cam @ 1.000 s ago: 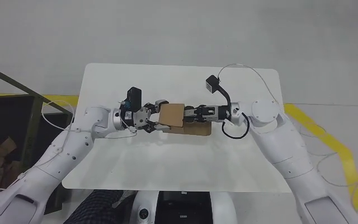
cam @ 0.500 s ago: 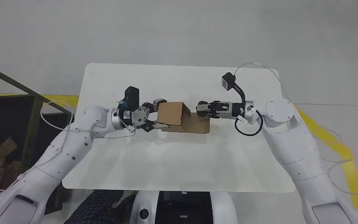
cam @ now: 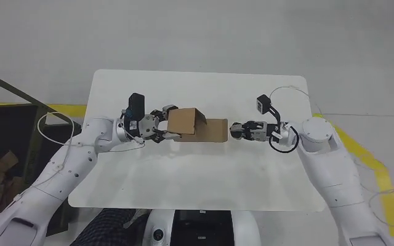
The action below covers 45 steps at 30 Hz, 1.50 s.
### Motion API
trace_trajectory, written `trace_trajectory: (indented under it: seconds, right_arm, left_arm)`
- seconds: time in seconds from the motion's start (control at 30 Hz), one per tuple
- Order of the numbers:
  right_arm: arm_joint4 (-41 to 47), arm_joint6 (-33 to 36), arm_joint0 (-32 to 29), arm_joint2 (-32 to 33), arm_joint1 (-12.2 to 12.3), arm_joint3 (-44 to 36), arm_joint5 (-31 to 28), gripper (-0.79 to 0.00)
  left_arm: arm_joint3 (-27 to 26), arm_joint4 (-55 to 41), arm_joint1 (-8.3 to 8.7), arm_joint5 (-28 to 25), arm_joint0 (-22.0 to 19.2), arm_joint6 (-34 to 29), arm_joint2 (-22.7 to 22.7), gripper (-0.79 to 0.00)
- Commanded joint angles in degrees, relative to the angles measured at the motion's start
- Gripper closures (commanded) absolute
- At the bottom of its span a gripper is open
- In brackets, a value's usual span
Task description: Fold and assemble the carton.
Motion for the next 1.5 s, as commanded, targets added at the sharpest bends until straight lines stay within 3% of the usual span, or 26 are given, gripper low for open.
trace_trajectory:
  seconds: [0.0, 0.17, 0.43, 1.0, 1.47]
  right_arm:
    - [1.8, -0.3, 0.5, -1.9, -0.5, 0.4, -0.9, 0.000]
    - [6.5, -0.8, 2.2, -5.4, -1.8, 2.4, -3.8, 0.000]
    - [8.7, -0.4, 4.7, -7.6, -2.6, 4.2, -5.6, 0.000]
    - [8.2, -0.4, 6.1, -8.4, -2.8, 4.7, -5.5, 0.000]
    - [6.2, -0.1, 3.8, -6.2, -1.6, -1.4, -4.0, -0.009]
  left_arm:
    - [-0.1, 0.2, -0.10, 0.0, 0.1, 0.3, -0.1, -0.453]
    - [-0.4, 0.8, -0.45, 0.0, 0.1, -0.2, 0.6, -0.360]
    - [0.1, 1.4, -1.02, 0.0, -1.1, -3.5, 2.6, -0.314]
    - [0.4, 2.0, -1.48, 0.0, -2.0, -4.9, 3.2, -0.336]
    - [0.6, 3.5, -1.62, 0.0, -1.6, -5.9, 2.6, -0.342]
